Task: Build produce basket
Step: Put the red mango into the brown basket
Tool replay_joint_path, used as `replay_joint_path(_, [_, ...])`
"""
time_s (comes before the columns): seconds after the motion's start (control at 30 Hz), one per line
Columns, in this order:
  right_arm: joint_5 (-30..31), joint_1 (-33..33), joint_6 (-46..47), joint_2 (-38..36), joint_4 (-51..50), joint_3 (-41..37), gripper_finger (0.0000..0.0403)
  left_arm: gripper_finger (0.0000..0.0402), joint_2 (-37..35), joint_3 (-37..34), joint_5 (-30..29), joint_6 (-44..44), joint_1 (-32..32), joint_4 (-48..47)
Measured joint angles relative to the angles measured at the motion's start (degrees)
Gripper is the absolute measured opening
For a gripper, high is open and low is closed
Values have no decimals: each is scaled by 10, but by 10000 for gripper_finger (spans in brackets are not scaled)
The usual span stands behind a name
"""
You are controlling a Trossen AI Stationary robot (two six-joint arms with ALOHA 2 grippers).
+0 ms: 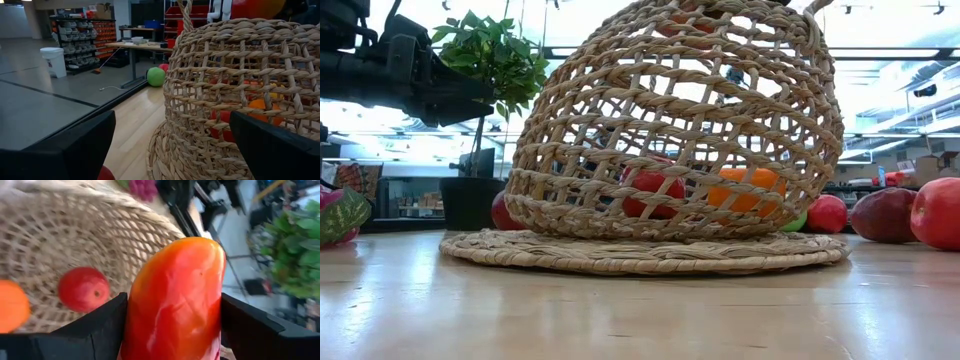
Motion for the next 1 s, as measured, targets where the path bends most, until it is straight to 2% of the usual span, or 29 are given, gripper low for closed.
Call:
replay_joint_path(0.17, [68, 39, 12, 0, -1, 0, 296, 398, 0, 0, 0, 0, 0, 0])
replay_joint_path(0.3, [125, 67, 56, -2, -6, 0, 296, 398, 0, 0, 0, 0, 0, 0])
replay_joint_path(0.47, [137, 74, 108, -9, -28, 0, 296, 398, 0, 0, 0, 0, 0, 0])
replay_joint_path(0.77, [90, 71, 134, -55, -34, 0, 296, 398, 0, 0, 0, 0, 0, 0])
replay_joint_path(1.0, [-15, 29, 206, -106, -31, 0, 296, 398, 0, 0, 0, 0, 0, 0])
